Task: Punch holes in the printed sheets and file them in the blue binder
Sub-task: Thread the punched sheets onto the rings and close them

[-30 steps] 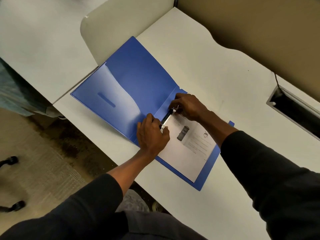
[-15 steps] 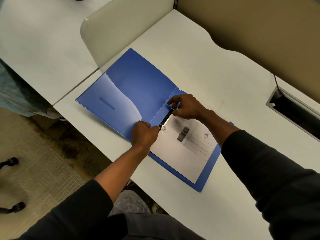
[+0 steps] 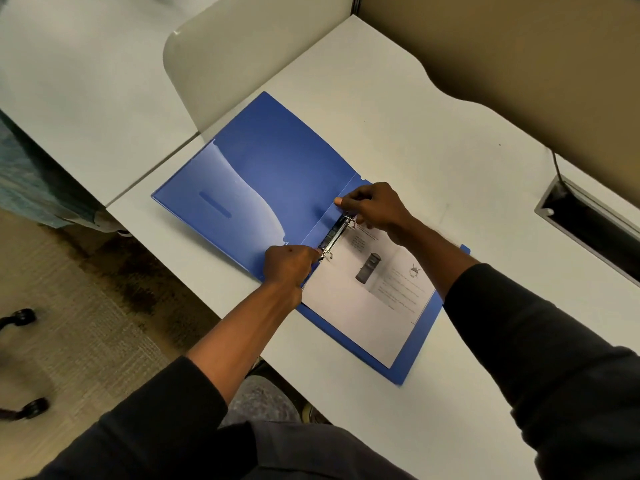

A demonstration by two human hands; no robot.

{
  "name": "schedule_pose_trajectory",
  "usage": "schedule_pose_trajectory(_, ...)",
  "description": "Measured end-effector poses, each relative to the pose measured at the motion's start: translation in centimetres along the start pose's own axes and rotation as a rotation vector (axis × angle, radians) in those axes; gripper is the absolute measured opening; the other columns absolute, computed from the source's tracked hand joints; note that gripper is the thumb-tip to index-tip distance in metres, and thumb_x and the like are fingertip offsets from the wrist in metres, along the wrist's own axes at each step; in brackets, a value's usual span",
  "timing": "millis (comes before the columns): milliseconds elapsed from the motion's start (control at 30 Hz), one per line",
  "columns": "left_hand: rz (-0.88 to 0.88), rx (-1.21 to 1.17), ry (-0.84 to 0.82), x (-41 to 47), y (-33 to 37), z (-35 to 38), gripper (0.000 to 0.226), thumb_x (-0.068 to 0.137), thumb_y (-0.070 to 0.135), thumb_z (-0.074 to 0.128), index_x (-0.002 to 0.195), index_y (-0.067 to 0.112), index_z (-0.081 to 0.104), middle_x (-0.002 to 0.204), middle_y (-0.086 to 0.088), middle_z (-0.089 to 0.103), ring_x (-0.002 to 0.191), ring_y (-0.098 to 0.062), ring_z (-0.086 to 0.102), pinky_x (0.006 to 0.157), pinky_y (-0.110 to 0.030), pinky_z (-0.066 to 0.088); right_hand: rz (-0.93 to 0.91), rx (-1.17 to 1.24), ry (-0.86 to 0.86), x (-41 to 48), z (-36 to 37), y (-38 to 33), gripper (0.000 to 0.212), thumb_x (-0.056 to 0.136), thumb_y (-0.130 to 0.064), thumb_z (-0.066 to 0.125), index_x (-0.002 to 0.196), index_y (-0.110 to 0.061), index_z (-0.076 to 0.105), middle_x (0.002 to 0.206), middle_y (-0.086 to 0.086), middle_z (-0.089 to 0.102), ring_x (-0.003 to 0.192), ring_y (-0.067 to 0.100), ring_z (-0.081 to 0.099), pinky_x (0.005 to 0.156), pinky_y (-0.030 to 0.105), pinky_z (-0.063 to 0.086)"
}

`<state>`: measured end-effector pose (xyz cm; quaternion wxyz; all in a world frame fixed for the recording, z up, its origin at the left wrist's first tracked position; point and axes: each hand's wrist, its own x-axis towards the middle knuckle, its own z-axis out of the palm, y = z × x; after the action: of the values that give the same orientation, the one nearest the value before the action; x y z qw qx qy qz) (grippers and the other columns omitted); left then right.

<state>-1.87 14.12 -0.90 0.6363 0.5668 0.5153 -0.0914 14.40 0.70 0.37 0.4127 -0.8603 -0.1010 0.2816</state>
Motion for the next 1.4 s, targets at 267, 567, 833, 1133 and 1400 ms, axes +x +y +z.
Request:
schedule_pose_trajectory(267,0.578,0.408,0.162,-0.6,-2.0,0.8,0.013,0.087,0.011,0.081,0.085,0.022,0.076,0.087,0.005,0.076,0.084,-0.017,0.073,0.081,-0.040,0.064,-0.142,-0.200,0.054,-0.5,0.2,1.6,0.021,0.085,-0.040,0.083,0.091,-0.020,0.082,0.086,-0.007,0.079,0.080,0.009,0.073,0.078,0.033,0.061)
schedule_pose_trajectory(567,1.038,0.887,0.214,-1.5,-5.2,1.3,0.016,0.086,0.021,0.085,0.099,0.013,0.079,0.098,-0.007,0.076,0.097,-0.028,0.068,0.085,-0.042,0.051,-0.227,-0.279,0.132,-1.9,0.7,3.4,0.018,0.086,-0.028,0.084,0.100,-0.019,0.081,0.096,-0.003,0.079,0.081,0.012,0.070,0.082,0.039,0.063)
schedule_pose_trajectory(833,1.100,0.833,0.268,-0.3,-4.9,0.1,0.031,0.083,0.020,0.087,0.107,0.011,0.071,0.106,-0.009,0.072,0.100,-0.032,0.066,0.085,-0.046,0.053,-0.192,-0.307,0.170,-3.0,1.0,5.5,0.019,0.085,-0.033,0.082,0.104,-0.027,0.079,0.099,-0.004,0.072,0.087,0.015,0.065,0.081,0.042,0.060)
schedule_pose_trajectory(1133,1.404,0.923,0.074,2.4,-3.3,-0.8,0.037,0.073,0.011,0.094,0.105,0.005,0.077,0.102,-0.012,0.078,0.095,-0.037,0.072,0.079,-0.047,0.057,-0.203,-0.296,0.184,-3.2,1.3,6.2,0.020,0.089,-0.032,0.079,0.109,-0.028,0.078,0.100,-0.002,0.070,0.088,0.013,0.065,0.081,0.042,0.059)
schedule_pose_trajectory(1400,1.532,0.938,0.062,4.0,-2.7,-0.4,0.021,0.081,0.020,0.088,0.091,0.006,0.076,0.083,-0.009,0.077,0.077,-0.029,0.073,0.071,-0.037,0.055,-0.201,-0.306,0.218,-3.5,1.3,6.8,0.021,0.094,-0.034,0.074,0.115,-0.032,0.075,0.093,-0.005,0.067,0.083,0.010,0.059,0.075,0.030,0.052)
